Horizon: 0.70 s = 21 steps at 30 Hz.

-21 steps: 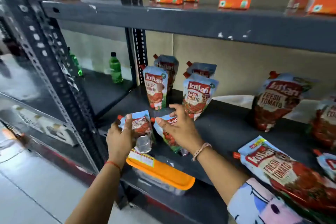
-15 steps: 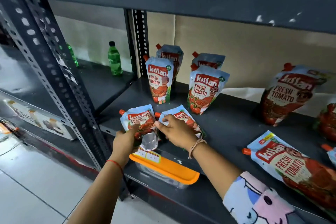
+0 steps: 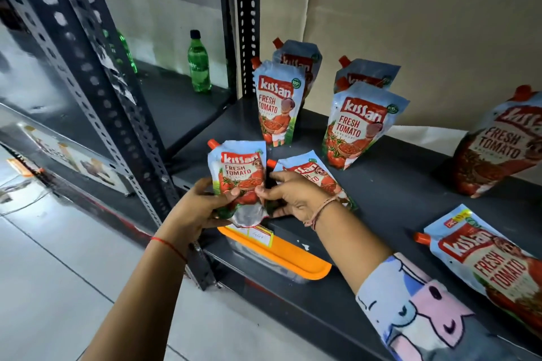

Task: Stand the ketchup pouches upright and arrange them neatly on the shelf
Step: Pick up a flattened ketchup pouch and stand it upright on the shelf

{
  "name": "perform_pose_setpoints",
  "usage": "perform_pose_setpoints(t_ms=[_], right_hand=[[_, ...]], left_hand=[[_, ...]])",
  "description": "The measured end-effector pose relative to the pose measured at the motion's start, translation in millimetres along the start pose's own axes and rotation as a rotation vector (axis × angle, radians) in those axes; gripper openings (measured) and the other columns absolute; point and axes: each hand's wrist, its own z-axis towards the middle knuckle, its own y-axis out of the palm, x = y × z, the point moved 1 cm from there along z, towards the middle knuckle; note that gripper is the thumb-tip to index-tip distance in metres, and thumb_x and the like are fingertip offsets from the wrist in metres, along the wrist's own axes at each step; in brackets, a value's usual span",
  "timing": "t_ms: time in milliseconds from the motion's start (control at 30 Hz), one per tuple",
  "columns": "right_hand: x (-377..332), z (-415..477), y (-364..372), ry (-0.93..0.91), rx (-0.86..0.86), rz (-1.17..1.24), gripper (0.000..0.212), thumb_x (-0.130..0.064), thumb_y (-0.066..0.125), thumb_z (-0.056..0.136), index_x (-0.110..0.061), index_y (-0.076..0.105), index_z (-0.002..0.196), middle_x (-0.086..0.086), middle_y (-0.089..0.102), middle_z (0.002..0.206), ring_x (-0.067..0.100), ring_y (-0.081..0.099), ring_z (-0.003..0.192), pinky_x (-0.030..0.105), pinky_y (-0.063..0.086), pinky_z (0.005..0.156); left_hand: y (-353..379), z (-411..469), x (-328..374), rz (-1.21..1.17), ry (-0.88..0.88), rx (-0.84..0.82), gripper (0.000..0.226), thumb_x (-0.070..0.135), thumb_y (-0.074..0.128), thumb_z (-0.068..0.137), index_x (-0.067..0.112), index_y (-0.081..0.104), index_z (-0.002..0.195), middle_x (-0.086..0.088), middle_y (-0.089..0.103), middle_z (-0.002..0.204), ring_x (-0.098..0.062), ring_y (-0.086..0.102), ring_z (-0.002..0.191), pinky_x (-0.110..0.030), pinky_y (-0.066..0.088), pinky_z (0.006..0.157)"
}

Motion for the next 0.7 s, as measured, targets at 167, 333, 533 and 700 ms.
perform_pose_setpoints(t_ms=[167,333,533,700], right_hand=[[-10.7,-1.1,4.4,-0.309,0.174,-0.071,0.074,0.009,0.07,0.068,-0.019,0.038,0.129,-0.008,0.056,0.098,0.015,0.054,0.098,0.035,0.052,0.081],[-3.3,6.5,6.5,-0.508,0.528,-0.339,0.077,-0.001,0.079,0.062,-0.014,0.037,0.126,0.009,0.052,0.127,0.023,0.049,0.118,0.023,0.045,0.082],[17.5,14.8,11.0,-0.566,0.676,-0.497,0.073,-0.005,0.078,0.065,-0.007,0.033,0.122,0.016,0.049,0.127,0.026,0.052,0.118,0.034,0.052,0.089],[22.4,12.0,13.6,-0.547,0.682,-0.536,0.084,-0.006,0.076,0.069,-0.005,0.021,0.133,0.021,0.049,0.129,0.031,0.052,0.117,0.036,0.048,0.093]], left_hand=[[-0.2,1.8,17.6,0.056,0.261,-0.099,0.06,-0.008,0.064,0.072,0.016,0.038,0.12,-0.004,0.059,0.105,-0.017,0.063,0.087,-0.03,0.059,0.055],[11.3,38.1,23.4,0.184,0.41,-0.142,0.074,-0.01,0.068,0.061,0.015,0.033,0.12,0.0,0.058,0.099,-0.007,0.063,0.086,-0.017,0.055,0.064],[13.3,69.1,10.1,0.205,0.363,-0.188,0.074,-0.026,0.051,0.07,0.016,0.027,0.126,-0.012,0.054,0.109,-0.028,0.049,0.109,-0.034,0.05,0.082],[10.1,68.6,5.0,0.212,0.339,-0.231,0.079,-0.013,0.06,0.065,0.017,0.026,0.129,-0.02,0.048,0.124,-0.034,0.043,0.124,-0.049,0.044,0.096]])
